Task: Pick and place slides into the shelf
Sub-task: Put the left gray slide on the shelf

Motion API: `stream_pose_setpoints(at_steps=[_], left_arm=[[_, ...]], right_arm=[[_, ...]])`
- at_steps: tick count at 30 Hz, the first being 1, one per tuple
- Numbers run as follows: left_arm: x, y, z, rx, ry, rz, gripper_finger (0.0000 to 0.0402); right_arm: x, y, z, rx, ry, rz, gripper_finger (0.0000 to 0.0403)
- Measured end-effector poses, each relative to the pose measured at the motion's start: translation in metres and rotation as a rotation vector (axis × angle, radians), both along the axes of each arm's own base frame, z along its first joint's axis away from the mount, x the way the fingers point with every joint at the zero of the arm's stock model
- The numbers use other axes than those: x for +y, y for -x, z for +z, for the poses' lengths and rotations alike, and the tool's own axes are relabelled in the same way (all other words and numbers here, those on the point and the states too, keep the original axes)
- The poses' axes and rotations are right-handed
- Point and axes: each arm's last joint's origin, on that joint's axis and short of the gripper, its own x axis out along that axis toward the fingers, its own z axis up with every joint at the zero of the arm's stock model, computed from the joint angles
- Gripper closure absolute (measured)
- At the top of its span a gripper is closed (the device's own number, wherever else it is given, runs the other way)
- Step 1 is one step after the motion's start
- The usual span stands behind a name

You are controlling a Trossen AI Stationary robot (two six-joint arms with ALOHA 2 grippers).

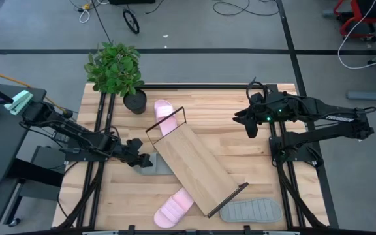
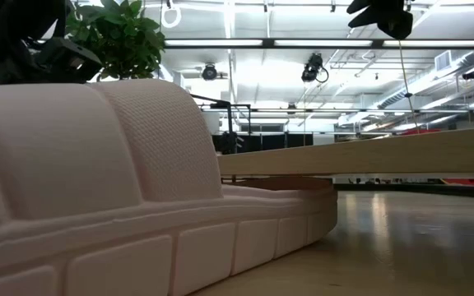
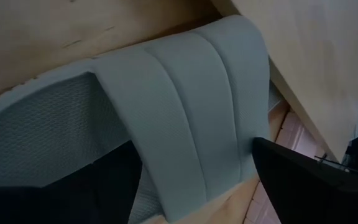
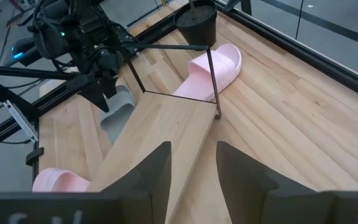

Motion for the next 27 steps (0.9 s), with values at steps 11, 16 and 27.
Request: stream_pose_setpoints(at_steps=[11, 16, 27], left_arm=[[0.0008, 0.0019, -0.0015, 0.029, 0.001, 0.012, 0.0214], [0.0015, 0.004, -0.0034, 0.057, -0.004, 0.018, 0.0304], [0.0018, 0.0092, -0.0067, 0.141, 0.032, 0.011, 0.0377]], right_arm=[[0.0, 0.0, 0.0, 0.0, 0.0, 0.0, 0.0276], [0.0, 0.0, 0.0, 0.0, 0.0, 0.0, 0.0287], [0.0, 0.0, 0.0, 0.0, 0.0, 0.0, 0.0309]])
